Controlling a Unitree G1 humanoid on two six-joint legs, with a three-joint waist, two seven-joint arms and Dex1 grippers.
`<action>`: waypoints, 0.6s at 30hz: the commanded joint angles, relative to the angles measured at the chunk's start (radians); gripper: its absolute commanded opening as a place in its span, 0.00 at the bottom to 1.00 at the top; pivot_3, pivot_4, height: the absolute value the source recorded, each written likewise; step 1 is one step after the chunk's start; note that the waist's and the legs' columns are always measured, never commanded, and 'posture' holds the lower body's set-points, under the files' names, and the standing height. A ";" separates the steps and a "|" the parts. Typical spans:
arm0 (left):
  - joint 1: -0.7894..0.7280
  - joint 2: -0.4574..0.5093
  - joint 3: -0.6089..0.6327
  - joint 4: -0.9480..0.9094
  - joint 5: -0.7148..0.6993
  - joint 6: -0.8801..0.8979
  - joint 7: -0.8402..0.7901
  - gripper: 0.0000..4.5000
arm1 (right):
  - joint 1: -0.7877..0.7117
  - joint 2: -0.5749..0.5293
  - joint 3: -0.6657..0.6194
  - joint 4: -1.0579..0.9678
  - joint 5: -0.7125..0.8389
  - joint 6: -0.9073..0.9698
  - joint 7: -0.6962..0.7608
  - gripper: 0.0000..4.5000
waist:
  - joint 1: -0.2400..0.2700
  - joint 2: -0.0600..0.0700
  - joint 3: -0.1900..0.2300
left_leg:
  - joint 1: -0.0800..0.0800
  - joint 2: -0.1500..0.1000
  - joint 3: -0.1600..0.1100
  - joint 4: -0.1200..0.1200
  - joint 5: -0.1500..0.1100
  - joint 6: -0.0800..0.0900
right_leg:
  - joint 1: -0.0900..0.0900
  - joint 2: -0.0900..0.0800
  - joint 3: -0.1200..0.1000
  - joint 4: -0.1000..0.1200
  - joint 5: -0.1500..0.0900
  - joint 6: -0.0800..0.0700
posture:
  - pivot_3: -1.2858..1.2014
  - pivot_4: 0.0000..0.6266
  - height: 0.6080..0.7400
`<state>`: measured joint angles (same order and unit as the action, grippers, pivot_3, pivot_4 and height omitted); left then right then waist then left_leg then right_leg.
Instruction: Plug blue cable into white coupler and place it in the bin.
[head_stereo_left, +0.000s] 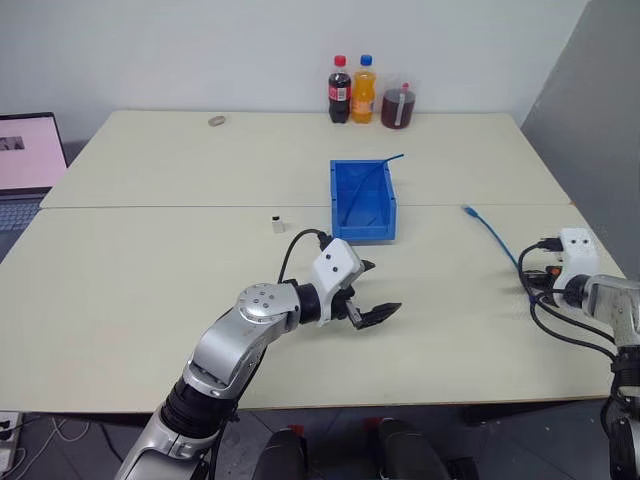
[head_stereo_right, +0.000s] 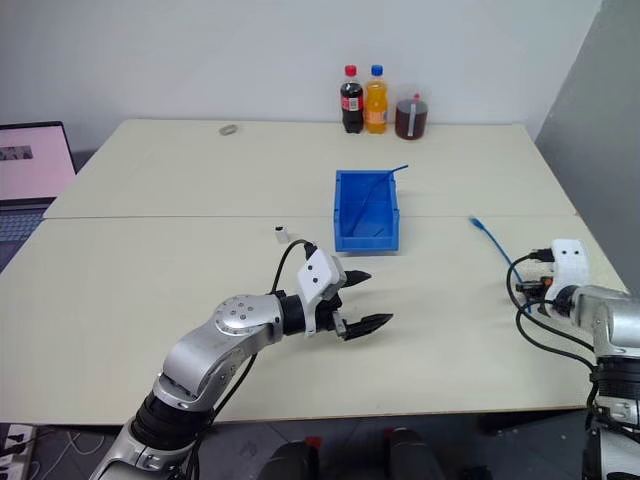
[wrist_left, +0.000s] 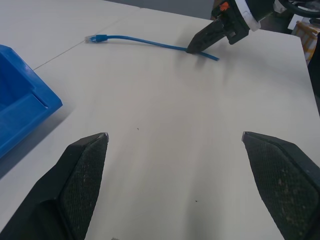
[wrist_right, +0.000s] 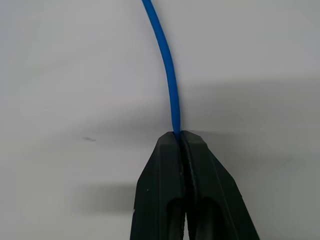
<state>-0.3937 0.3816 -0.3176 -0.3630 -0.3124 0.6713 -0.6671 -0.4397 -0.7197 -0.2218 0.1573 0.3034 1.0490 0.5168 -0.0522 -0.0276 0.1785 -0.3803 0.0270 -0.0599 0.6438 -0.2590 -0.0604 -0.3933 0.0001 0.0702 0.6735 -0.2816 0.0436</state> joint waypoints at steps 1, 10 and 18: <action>0.010 0.036 0.018 0.000 0.008 -0.023 -0.025 1.00 | 0.015 -0.010 0.071 -0.111 0.051 0.044 0.083 0.01 | -0.001 0.000 0.000 | 0.000 0.000 0.000 0.000 0.000 0.000 | 0.000 0.000 0.000 0.000 0.000 0.000 | 0.52 0.24 1.00; 0.062 0.192 0.057 0.039 0.028 -0.091 -0.120 1.00 | 0.071 -0.141 0.185 -0.307 0.094 0.035 0.251 0.01 | 0.005 0.001 0.001 | -0.003 -0.001 0.000 0.000 0.000 0.000 | -0.004 -0.001 0.000 0.000 0.000 0.000 | 0.52 0.24 1.00; 0.114 0.215 0.085 0.025 0.004 -0.121 -0.155 1.00 | 0.332 -0.361 0.207 -0.428 0.075 -0.269 0.542 0.01 | 0.023 0.001 0.002 | -0.005 -0.001 0.000 0.000 -0.001 0.002 | -0.005 -0.001 -0.001 -0.001 0.000 0.000 | 0.52 0.24 1.00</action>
<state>-0.2848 0.6103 -0.2662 -0.3023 -0.2849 0.5762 -0.8148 -0.1860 -1.0134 -0.0041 -0.2051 0.3914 0.9489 0.9339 -0.0294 -0.0269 0.1801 -0.3853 0.0271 -0.0594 0.6440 -0.2604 -0.0580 -0.3980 -0.0008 0.0693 0.6721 -0.2818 0.0437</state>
